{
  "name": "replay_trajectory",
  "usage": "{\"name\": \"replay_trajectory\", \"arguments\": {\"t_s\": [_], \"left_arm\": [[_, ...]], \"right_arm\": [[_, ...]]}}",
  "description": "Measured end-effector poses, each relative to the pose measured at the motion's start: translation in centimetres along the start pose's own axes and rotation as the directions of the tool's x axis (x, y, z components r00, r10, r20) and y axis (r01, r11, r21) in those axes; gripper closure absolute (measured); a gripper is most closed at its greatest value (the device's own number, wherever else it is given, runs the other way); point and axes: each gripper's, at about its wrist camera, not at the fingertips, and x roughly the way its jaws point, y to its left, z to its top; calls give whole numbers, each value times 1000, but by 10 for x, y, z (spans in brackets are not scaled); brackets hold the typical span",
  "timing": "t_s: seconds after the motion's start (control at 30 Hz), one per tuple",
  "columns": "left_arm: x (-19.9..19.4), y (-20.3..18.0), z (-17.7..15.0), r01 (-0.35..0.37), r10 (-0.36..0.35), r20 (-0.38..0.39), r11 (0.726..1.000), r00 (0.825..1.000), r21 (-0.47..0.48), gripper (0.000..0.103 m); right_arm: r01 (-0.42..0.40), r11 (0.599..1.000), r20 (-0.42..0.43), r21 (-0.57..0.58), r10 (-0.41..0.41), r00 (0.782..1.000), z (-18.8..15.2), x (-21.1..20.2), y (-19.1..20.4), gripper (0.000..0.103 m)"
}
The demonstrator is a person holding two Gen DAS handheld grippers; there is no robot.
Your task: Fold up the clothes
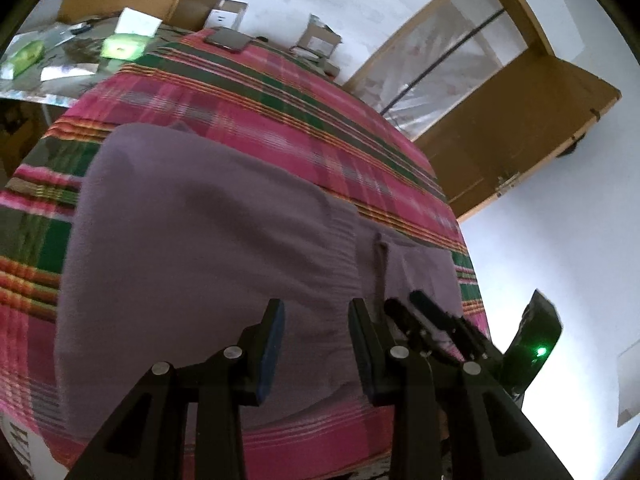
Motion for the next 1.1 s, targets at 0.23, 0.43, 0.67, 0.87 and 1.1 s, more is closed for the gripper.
{"name": "replay_trajectory", "arguments": {"t_s": [0.23, 0.43, 0.67, 0.87, 1.1], "left_arm": [[-17, 32, 5, -25, 28, 50, 998, 998, -66, 70], [-33, 60, 7, -43, 54, 87, 991, 995, -125, 70], [-46, 90, 1, -66, 85, 102, 982, 991, -178, 70], [-51, 110, -8, -80, 103, 92, 971, 990, -225, 70], [-47, 121, -19, -65, 79, 49, 969, 996, -240, 70]], "right_arm": [[-8, 1000, 19, -13, 8, 1000, 1, -11, 9, 56], [8, 1000, 10, 19, -8, 1000, 5, -6, 5, 56], [-59, 997, 56, 41, 56, 997, 6, -21, 13, 56], [-148, 989, 126, -12, 148, 981, 8, -41, 43, 56], [-146, 975, 104, -165, 165, 981, -1, -33, 86, 56]]}}
